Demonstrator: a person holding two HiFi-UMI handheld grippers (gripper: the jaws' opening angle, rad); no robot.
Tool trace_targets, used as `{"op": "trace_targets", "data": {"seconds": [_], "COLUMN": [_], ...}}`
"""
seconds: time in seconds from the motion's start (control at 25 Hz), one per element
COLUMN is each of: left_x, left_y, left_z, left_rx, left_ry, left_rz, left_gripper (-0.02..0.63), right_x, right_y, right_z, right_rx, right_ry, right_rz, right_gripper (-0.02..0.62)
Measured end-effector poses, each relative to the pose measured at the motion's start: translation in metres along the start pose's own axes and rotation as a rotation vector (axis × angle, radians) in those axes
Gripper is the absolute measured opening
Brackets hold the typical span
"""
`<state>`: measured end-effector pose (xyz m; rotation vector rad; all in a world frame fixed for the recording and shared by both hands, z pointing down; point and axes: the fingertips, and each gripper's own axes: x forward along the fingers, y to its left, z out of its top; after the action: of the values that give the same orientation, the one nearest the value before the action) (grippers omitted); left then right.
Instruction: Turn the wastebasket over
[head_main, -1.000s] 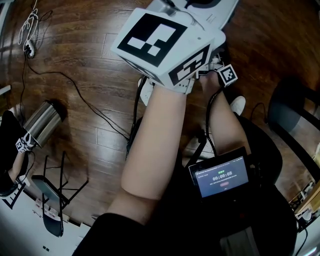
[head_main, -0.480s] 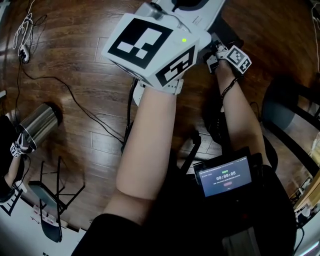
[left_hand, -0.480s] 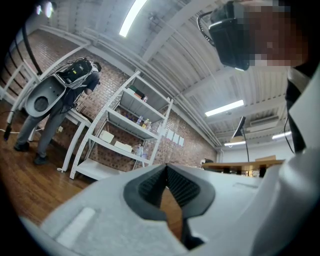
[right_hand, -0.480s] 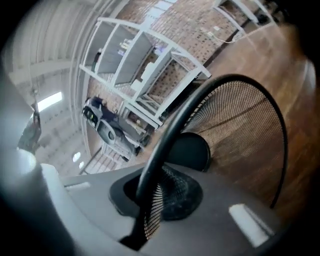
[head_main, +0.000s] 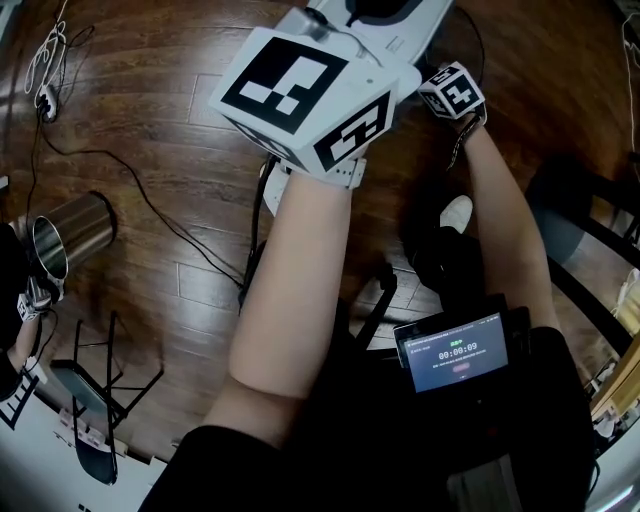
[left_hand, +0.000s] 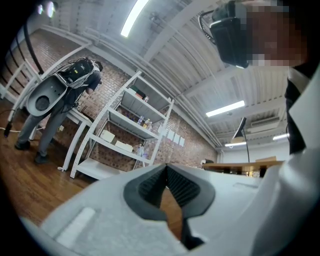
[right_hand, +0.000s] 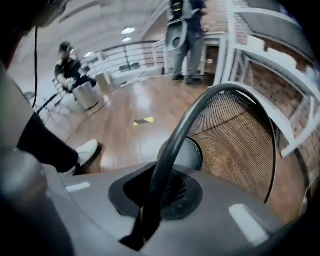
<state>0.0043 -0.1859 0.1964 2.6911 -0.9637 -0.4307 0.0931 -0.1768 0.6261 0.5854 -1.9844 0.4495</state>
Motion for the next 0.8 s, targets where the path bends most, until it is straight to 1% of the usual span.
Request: {"op": "trace_targets", "data": {"seconds": [0.08, 0.16, 0.24, 0.48, 0.64, 0.8], "left_x": [0.000, 0.001, 0.002, 0.001, 0.001, 0.001], "left_y": [0.000, 0.000, -0.001, 0.000, 0.001, 0.000], "left_z": [-0.001, -0.002, -0.003, -0.001, -0.001, -0.003], "left_rx": [-0.003, -0.007, -0.006, -0.005, -0.002, 0.017], "left_ry": [-0.001, -0.001, 0.001, -0.002, 0.003, 0.007], "left_rz": [0.001, 0.000, -0.002, 0.001, 0.003, -0.007], "left_gripper": [0.000, 0.000, 0.000, 0.000, 0.000, 0.000], "right_x": [0.005, 0.005, 0.004, -0.002, -0.003, 0.000], "right_y": [0.020, 0.030, 0.035, 0.043, 0.051, 0.060], "right_z": [0.003, 0.006, 0.008, 0.011, 0.013, 0.014], "right_rx": [-0.145, -0.218, -0.252, -0.308, -0.368, -0.445], "right_ry": [0.081, 0.118, 0.130, 0.140, 0.162, 0.196], "right_rz": [0.020, 0.031, 0.036, 0.048, 0.058, 0.068], "right_gripper": [0.015, 0.015, 0.015, 0.018, 0.021, 0.072]}}
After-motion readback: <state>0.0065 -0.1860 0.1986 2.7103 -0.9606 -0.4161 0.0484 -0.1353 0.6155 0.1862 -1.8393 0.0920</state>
